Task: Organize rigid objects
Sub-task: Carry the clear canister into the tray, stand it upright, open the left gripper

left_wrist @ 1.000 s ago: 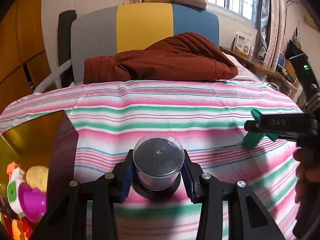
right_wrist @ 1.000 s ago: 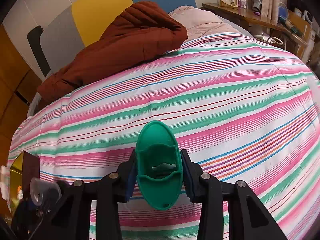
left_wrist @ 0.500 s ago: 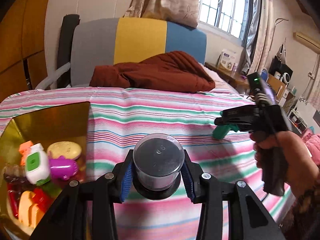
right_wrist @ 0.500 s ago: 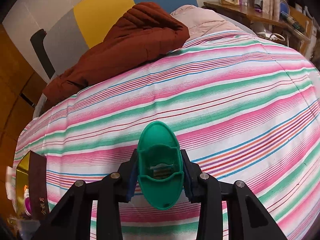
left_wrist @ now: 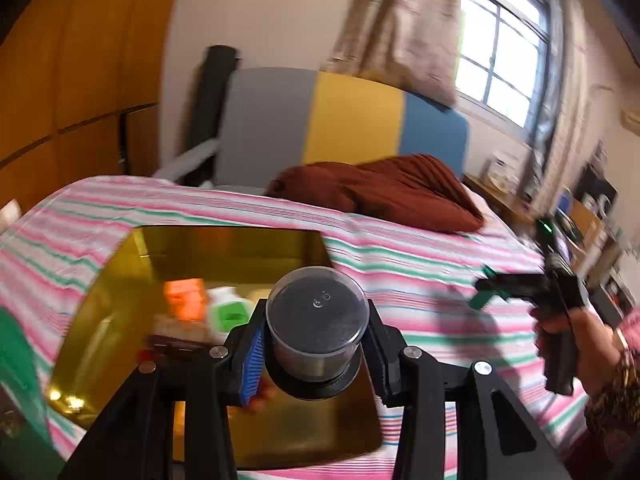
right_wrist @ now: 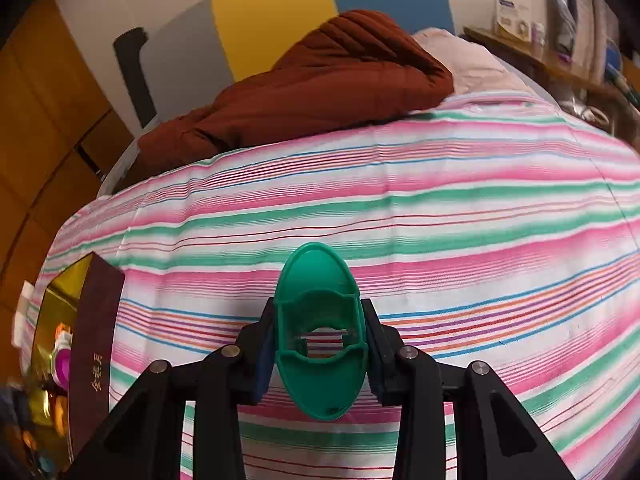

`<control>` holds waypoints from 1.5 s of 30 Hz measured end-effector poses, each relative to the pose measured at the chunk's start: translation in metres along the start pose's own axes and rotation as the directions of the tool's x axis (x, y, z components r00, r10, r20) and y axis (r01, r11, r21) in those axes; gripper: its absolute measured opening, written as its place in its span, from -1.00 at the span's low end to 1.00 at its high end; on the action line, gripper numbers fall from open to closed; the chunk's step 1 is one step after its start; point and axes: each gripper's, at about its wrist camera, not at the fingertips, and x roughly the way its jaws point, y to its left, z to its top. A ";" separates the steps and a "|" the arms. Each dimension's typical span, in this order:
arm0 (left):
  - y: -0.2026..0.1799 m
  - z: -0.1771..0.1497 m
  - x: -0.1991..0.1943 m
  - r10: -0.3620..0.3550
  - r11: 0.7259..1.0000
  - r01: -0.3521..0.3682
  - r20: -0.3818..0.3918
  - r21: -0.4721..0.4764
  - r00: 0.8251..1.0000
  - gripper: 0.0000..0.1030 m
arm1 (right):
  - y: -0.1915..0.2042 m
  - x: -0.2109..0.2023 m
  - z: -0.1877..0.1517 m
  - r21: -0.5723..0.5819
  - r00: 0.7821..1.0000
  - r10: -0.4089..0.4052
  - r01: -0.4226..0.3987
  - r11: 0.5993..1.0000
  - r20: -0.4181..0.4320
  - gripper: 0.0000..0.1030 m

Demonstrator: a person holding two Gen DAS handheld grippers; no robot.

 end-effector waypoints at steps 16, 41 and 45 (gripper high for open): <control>0.149 0.016 0.039 0.191 0.951 -0.214 -0.120 -0.222 0.974 -0.16 | 0.015 0.009 -0.010 -0.057 1.000 0.029 -0.028 0.998 0.006 -0.26; 0.158 0.004 0.062 0.289 0.916 -0.328 -0.186 -0.232 0.939 0.06 | 0.020 0.011 -0.010 -0.086 1.000 0.019 -0.018 0.996 0.009 -0.26; 0.146 -0.008 0.049 0.293 0.921 -0.324 -0.165 -0.215 0.942 0.06 | 0.021 0.011 -0.010 -0.096 1.000 0.013 -0.012 0.995 0.010 -0.26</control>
